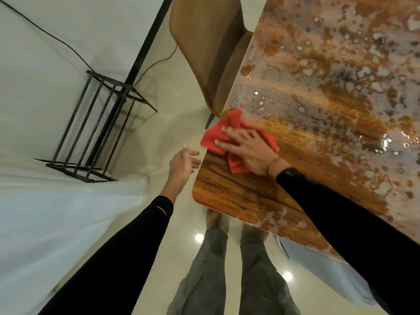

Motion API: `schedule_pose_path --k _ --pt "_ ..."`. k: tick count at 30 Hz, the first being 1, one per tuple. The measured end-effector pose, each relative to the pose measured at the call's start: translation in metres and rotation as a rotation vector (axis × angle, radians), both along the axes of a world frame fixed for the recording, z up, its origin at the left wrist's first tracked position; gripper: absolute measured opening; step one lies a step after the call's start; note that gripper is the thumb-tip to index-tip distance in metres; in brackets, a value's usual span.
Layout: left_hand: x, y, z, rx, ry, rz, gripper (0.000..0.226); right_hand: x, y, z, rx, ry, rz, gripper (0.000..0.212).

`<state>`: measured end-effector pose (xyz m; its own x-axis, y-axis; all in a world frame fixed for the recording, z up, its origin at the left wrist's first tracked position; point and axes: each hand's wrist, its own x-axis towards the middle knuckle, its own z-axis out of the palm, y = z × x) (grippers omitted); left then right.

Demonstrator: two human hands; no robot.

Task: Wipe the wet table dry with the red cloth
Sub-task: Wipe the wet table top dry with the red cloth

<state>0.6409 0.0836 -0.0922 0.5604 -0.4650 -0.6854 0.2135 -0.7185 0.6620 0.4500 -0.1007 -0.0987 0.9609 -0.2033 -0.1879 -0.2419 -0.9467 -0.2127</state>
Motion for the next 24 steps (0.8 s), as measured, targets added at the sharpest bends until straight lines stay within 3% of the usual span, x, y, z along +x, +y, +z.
schedule_pose_path --k 3,7,11,14,18,20,24 --pt "-0.011 -0.010 -0.002 -0.012 -0.073 0.017 0.059 0.025 -0.020 0.010 -0.115 0.052 -0.149 0.067" --pt "-0.016 -0.017 -0.002 -0.036 -0.078 0.042 0.061 0.034 0.018 0.015 -0.160 -0.007 -0.251 0.056" --pt "-0.017 -0.012 -0.002 -0.035 -0.086 0.081 0.064 0.007 0.088 0.007 -0.096 -0.104 0.028 0.058" --pt "-0.018 -0.009 -0.002 -0.019 -0.106 0.061 0.067 -0.029 0.126 -0.002 -0.043 -0.085 0.280 0.078" --pt "-0.025 -0.010 -0.003 0.002 -0.143 -0.005 0.066 -0.061 0.108 -0.007 -0.027 -0.072 0.477 0.084" --pt "-0.030 -0.013 -0.002 0.012 -0.199 -0.040 0.066 -0.061 0.076 -0.008 -0.069 -0.095 0.393 0.076" --pt "-0.041 -0.022 0.001 0.031 -0.320 -0.100 0.053 -0.044 -0.009 -0.002 -0.188 -0.054 -0.067 0.063"
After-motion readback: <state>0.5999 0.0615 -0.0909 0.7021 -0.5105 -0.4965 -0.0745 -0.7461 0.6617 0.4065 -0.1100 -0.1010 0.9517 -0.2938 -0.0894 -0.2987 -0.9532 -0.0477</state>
